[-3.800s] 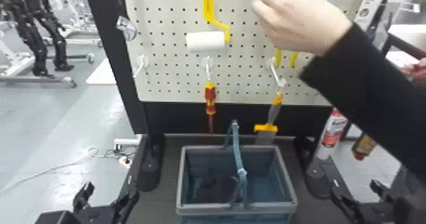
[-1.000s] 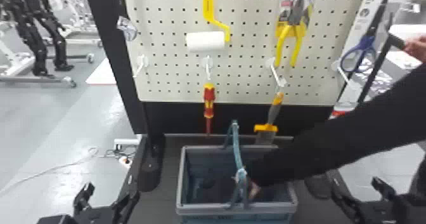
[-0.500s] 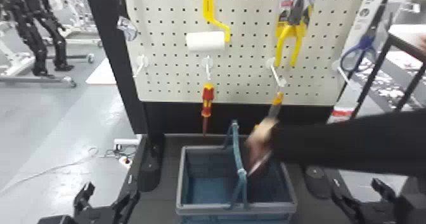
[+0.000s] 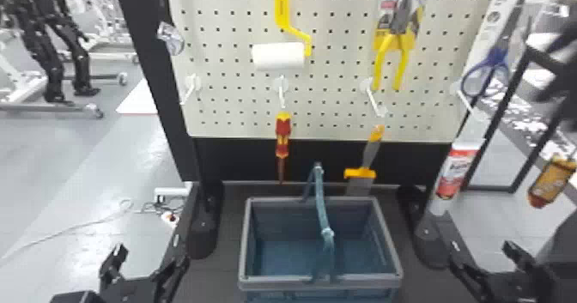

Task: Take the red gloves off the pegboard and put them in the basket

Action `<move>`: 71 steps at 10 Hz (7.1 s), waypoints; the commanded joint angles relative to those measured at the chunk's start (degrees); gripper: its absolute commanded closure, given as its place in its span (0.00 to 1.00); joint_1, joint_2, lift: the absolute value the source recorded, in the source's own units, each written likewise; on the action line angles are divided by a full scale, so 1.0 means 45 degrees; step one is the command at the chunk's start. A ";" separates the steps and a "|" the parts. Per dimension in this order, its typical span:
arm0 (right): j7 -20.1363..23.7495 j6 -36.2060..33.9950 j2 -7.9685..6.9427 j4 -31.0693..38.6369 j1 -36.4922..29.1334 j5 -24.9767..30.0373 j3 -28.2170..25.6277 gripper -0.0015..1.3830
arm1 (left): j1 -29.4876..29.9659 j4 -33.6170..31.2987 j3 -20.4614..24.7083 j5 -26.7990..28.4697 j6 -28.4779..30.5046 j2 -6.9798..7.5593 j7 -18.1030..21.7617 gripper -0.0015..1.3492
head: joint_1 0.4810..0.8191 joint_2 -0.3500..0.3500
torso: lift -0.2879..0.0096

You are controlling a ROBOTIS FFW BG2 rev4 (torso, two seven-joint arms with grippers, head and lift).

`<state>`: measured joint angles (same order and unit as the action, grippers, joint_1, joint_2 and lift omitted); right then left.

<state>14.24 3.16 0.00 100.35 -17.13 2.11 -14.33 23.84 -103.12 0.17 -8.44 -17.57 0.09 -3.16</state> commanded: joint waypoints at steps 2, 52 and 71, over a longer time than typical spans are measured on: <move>0.0000 0.0000 -0.0011 -0.0033 0.0018 0.0000 0.0000 0.22 | -0.0023 0.0026 0.0000 -0.0038 -0.0040 -0.0052 0.0000 0.20 | 0.20 0.50 | 0.63; 0.0000 0.0000 -0.0011 0.0142 -0.0099 -0.0078 0.0000 0.22 | -0.0043 0.0182 -0.0156 -0.0019 -0.0548 0.0059 -0.0137 0.19 | 0.20 0.50 | 0.63; -0.0020 -0.1250 -0.0011 0.0299 -0.1447 0.0508 -0.0293 0.22 | 0.1793 0.3014 -0.1347 -0.3984 -0.3145 0.0352 -0.1895 0.20 | 0.20 0.50 | 0.63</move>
<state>14.15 -1.76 0.00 101.90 -23.34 4.14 -15.43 31.66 -91.56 -4.78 -23.14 -30.37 1.26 -11.62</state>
